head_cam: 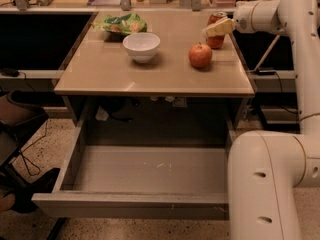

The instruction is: Place coke can into top drawer

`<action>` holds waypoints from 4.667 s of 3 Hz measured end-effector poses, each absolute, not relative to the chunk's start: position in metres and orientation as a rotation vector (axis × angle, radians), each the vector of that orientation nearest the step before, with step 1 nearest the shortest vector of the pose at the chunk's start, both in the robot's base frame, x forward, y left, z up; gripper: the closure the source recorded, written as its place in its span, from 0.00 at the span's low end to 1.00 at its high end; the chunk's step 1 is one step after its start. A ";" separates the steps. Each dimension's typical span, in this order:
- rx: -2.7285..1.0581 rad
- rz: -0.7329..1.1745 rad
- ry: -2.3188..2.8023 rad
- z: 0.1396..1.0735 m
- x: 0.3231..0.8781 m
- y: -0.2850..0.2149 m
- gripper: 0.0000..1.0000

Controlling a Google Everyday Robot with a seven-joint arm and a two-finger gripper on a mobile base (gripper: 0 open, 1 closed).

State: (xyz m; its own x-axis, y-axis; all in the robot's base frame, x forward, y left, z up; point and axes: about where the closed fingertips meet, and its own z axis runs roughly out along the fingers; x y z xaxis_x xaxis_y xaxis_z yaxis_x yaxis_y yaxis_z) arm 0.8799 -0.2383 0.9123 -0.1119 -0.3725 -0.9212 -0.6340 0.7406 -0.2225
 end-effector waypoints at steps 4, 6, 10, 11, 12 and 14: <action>-0.789 0.312 1.780 0.870 0.898 -0.216 0.18; -0.790 0.312 1.780 0.870 0.898 -0.216 0.65; -0.797 0.502 1.863 1.017 0.683 -0.309 1.00; -0.772 0.478 1.857 1.041 0.646 -0.325 1.00; -0.772 0.478 1.857 1.041 0.646 -0.325 1.00; -0.711 0.653 1.823 1.065 0.551 -0.303 1.00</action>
Offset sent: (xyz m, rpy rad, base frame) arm 0.0455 -0.0107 -0.0337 -0.0036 0.0829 -0.0061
